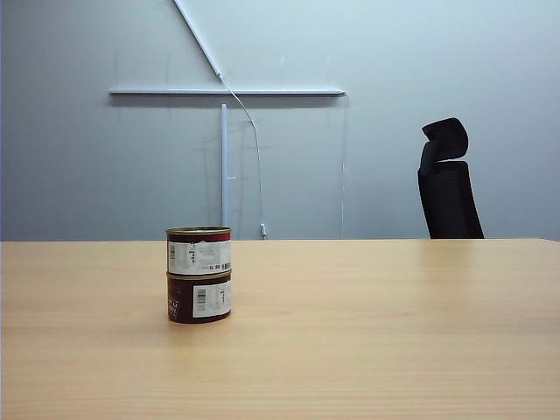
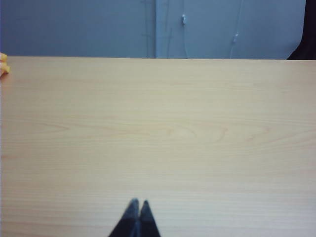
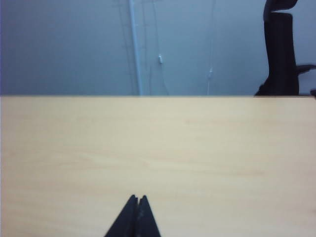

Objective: Stack a can of tomatoes on the right onto the can of tomatoes on the left.

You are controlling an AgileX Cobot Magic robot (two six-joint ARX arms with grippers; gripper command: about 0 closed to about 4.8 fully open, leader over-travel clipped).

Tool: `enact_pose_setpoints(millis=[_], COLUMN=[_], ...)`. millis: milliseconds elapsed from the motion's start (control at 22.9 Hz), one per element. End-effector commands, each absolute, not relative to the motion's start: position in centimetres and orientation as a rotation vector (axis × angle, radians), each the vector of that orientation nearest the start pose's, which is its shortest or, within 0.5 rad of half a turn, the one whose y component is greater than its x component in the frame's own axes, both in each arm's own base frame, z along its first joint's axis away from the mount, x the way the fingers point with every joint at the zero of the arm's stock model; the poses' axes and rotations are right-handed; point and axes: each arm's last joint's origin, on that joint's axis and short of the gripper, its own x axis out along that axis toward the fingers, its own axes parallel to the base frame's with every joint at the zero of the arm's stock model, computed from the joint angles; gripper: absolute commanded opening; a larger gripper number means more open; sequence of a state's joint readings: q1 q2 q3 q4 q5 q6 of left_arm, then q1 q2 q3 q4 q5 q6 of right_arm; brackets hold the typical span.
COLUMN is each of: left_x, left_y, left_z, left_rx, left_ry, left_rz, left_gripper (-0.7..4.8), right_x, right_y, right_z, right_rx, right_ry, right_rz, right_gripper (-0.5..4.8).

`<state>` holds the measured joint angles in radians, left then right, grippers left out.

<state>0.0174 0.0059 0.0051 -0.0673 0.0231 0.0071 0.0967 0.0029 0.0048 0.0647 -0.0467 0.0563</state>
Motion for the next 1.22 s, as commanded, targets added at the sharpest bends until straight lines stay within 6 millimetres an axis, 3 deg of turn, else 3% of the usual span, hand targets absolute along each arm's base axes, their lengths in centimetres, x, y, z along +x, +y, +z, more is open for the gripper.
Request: enact_pose_setpoints(millis=[44, 1220], left_x=[9.7, 9.7], left_y=[0.1, 0.1], left_z=[16.0, 16.0], left_rx=[0.006, 0.006], left_ry=[0.063, 0.063], left_rz=[-0.004, -0.004], left_gripper=[-0.04, -0.04], right_x=[9.7, 9.8], right_y=[1.0, -0.1], right_z=[16.7, 16.3], right_rx=[0.06, 0.048], right_ry=[-0.031, 0.003], right_rz=[0.131, -0.002], right_gripper=[-0.08, -0.08])
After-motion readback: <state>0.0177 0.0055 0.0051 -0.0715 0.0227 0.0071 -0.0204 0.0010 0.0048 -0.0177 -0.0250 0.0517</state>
